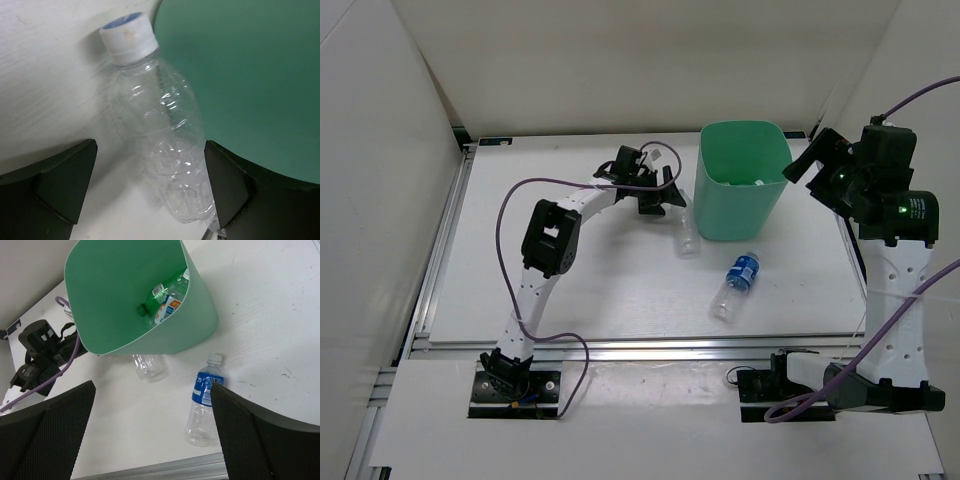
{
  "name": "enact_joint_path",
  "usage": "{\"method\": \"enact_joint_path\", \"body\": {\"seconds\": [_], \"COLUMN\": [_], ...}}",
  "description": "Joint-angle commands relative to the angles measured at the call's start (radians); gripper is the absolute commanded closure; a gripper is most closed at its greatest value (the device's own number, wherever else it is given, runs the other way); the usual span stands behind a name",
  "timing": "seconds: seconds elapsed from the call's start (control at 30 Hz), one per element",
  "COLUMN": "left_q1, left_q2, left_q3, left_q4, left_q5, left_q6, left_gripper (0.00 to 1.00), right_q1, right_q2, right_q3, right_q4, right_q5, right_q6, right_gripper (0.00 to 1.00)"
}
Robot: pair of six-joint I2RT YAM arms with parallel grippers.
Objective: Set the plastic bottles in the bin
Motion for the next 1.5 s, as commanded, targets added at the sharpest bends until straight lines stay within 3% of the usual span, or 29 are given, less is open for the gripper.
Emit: {"method": "enact_joint_path", "body": {"seconds": [0.0, 0.1, 0.4, 0.57, 0.77, 0.93, 1.1, 1.2, 1.23, 1.3, 1.4, 1.47], "left_q1": [-0.018, -0.018, -0.018, 0.001, 0.073, 0.149, 0.190, 0.175, 0.166, 0.147, 0.092, 0.057], "left_q2": [0.014, 0.046, 0.066, 0.094, -0.095, -0.340, -0.361, -0.253, -0.164, -0.089, -0.132, -0.183], "left_q3": [0.014, 0.024, 0.047, 0.070, -0.138, -0.249, -0.016, 0.303, 0.502, 0.651, 0.548, 0.440], "left_q4": [-0.031, -0.031, -0.031, -0.031, -0.031, -0.031, -0.031, -0.031, -0.031, -0.016, 0.137, 0.213], "left_q5": [0.018, 0.054, 0.113, 0.200, 0.176, 0.036, -0.053, -0.076, -0.076, -0.076, -0.064, -0.111], "left_q6": [-0.027, -0.049, -0.080, -0.118, -0.094, -0.054, -0.077, -0.142, -0.162, -0.237, -0.276, -0.211], "left_gripper": [0.00, 0.08, 0.10, 0.38, 0.52, 0.52, 0.53, 0.53, 0.53, 0.53, 0.52, 0.51], "right_q1": [-0.004, -0.004, -0.004, -0.004, -0.004, -0.004, -0.004, -0.004, -0.004, -0.004, -0.004, -0.004], "right_q2": [-0.009, -0.018, -0.082, -0.121, -0.130, -0.130, -0.141, -0.141, -0.141, -0.132, -0.132, -0.122], "right_q3": [0.032, 0.023, -0.077, -0.097, -0.108, -0.117, -0.129, -0.129, -0.129, -0.129, -0.120, -0.108], "right_q4": [-0.015, -0.015, -0.015, -0.015, -0.015, -0.006, -0.006, -0.006, -0.006, -0.006, -0.006, -0.015], "right_q5": [0.030, 0.064, 0.114, 0.147, 0.158, 0.177, 0.200, 0.210, 0.210, 0.210, 0.210, 0.210], "right_q6": [-0.047, -0.047, -0.047, -0.047, -0.047, -0.047, -0.047, -0.047, -0.038, -0.038, -0.038, -0.038], "right_gripper": [0.01, 0.01, 0.01, 0.01, 0.01, 0.01, 0.01, 0.01, 0.01, 0.01, 0.01, 0.01]}}
